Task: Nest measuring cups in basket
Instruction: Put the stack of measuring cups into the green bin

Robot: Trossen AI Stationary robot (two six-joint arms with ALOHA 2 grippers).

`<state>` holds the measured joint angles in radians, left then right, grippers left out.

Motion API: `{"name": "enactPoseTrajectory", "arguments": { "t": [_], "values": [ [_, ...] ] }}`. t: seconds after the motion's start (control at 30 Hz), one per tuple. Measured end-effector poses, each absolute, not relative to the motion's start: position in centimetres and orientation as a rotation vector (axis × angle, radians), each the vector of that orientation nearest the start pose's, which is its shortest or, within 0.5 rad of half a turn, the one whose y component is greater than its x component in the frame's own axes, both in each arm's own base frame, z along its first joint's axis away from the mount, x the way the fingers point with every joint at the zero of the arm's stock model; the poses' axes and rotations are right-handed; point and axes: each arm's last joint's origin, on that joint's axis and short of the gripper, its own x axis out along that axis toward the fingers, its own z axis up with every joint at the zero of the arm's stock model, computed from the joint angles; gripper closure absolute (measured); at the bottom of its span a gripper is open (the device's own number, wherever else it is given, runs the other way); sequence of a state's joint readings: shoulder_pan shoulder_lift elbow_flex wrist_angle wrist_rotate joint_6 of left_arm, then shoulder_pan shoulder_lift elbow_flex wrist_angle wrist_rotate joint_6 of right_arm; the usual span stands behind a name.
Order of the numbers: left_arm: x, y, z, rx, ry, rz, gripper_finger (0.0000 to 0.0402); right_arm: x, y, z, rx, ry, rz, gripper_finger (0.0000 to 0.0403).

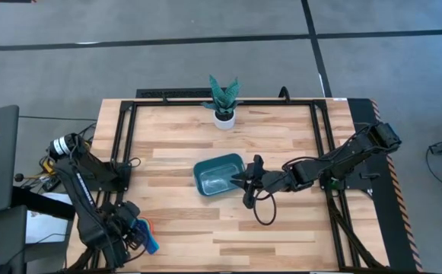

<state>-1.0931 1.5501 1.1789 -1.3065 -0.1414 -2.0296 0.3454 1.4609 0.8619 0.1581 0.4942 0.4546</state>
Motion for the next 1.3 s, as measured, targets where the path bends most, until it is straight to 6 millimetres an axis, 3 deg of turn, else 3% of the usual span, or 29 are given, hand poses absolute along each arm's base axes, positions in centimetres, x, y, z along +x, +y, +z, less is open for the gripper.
{"name": "enactPoseTrajectory", "arguments": {
  "t": [0.13, 0.37, 0.57, 0.77, 0.87, 1.0, 1.13, 1.3],
  "values": [
    [12.6, -23.2, 24.9, -0.502, 1.321, 0.592, 0.0132, 29.8, 9.3, 23.7, 0.248, 0.363, -0.23, 0.03],
    [13.3, -25.3, 22.7, -0.203, 1.438, 0.328, 0.0149, 29.8, 9.3, 23.8, 0.139, 0.374, -0.207, 0.03],
    [13.5, -25.9, 21.0, -0.052, 1.522, 0.252, 0.0156, 29.8, 9.3, 23.9, 0.103, 0.366, -0.198, 0.03],
    [14.1, -25.8, 23.2, -0.06, 1.455, 0.263, 0.0156, 29.9, 9.3, 24.1, 0.113, 0.344, -0.196, 0.03],
    [14.3, -25.2, 25.3, -0.041, 1.387, 0.293, 0.0157, 29.9, 9.3, 24.2, 0.115, 0.337, -0.196, 0.03],
    [15.1, -22.8, 27.5, -0.055, 1.316, 0.39, 0.0161, 30.0, 8.9, 24.1, 0.131, 0.336, -0.207, 0.03],
    [15.7, -20.4, 28.3, -0.106, 1.298, 0.397, 0.0178, 30.7, 7.7, 24.0, 0.265, 0.343, -0.146, 0.03],
    [15.8, -18.2, 28.6, -0.186, 1.251, 0.342, 0.0194, 32.7, 6.7, 21.9, 0.366, 0.379, -0.044, 0.03]
  ]
}}
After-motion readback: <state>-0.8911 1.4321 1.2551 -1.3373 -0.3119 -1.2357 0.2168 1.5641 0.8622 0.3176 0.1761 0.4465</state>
